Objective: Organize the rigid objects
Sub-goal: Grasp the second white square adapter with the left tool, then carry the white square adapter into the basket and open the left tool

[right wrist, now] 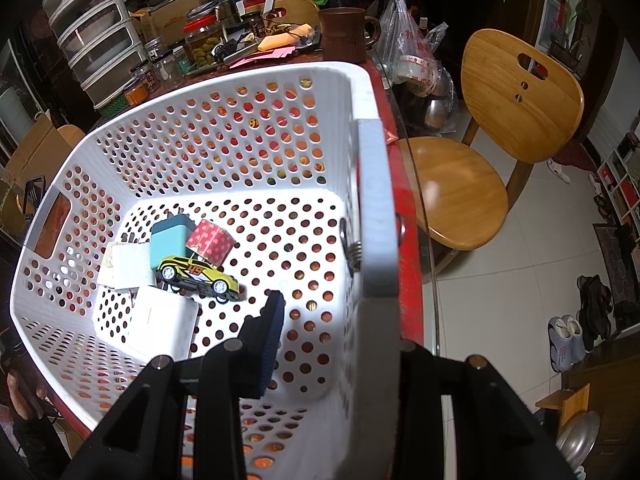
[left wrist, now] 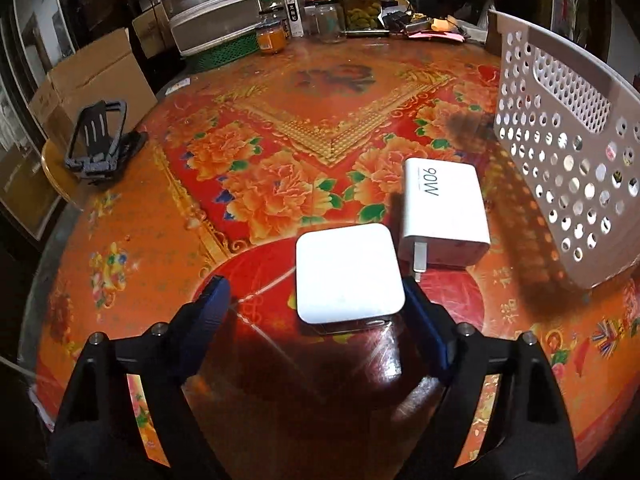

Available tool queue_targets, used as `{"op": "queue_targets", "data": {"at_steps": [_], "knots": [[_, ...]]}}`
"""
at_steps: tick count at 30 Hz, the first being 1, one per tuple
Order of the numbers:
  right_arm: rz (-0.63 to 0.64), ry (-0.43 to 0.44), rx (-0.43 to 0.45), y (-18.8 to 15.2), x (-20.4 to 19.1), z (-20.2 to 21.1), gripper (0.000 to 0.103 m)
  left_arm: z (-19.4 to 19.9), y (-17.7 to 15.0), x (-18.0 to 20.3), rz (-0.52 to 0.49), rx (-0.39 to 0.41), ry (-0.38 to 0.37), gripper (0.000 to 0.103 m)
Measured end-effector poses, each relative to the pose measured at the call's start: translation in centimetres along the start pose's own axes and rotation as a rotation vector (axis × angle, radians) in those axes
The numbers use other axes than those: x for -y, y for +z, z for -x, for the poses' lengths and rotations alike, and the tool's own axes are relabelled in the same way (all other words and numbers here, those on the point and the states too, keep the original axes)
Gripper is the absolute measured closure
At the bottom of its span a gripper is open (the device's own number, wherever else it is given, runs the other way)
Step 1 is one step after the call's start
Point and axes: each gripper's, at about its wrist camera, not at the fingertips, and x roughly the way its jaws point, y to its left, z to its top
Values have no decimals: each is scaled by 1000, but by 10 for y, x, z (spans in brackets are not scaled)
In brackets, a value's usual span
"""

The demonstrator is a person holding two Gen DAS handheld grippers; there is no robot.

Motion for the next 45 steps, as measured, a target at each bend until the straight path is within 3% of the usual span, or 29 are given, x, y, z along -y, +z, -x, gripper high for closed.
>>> {"op": "queue_targets", "data": {"at_steps": [6, 8, 10, 12, 20, 26, 35, 45], "knots": [[0, -1, 0, 0, 1, -1, 67, -4, 3, -3, 20, 2, -27, 23], [1, -1, 0, 0, 1, -1, 67, -5, 5, -2, 17, 8, -40, 30], [0, 0, 1, 1, 2, -1, 67, -4, 5, 0, 17, 17, -51, 48], [2, 0, 1, 1, 1, 0, 67, -2, 4, 4, 4, 28, -35, 52], [1, 0, 0, 0, 3, -1, 67, 8, 5, -5, 24, 66, 30, 52], [0, 0, 0, 1, 3, -1, 67, 34, 26, -10, 3, 141, 68, 52], [3, 0, -1, 0, 3, -2, 67, 56, 75, -8, -67, 209, 17, 52], [2, 0, -2, 0, 3, -2, 67, 89, 114, 43, -126, 297, 13, 52]]}}
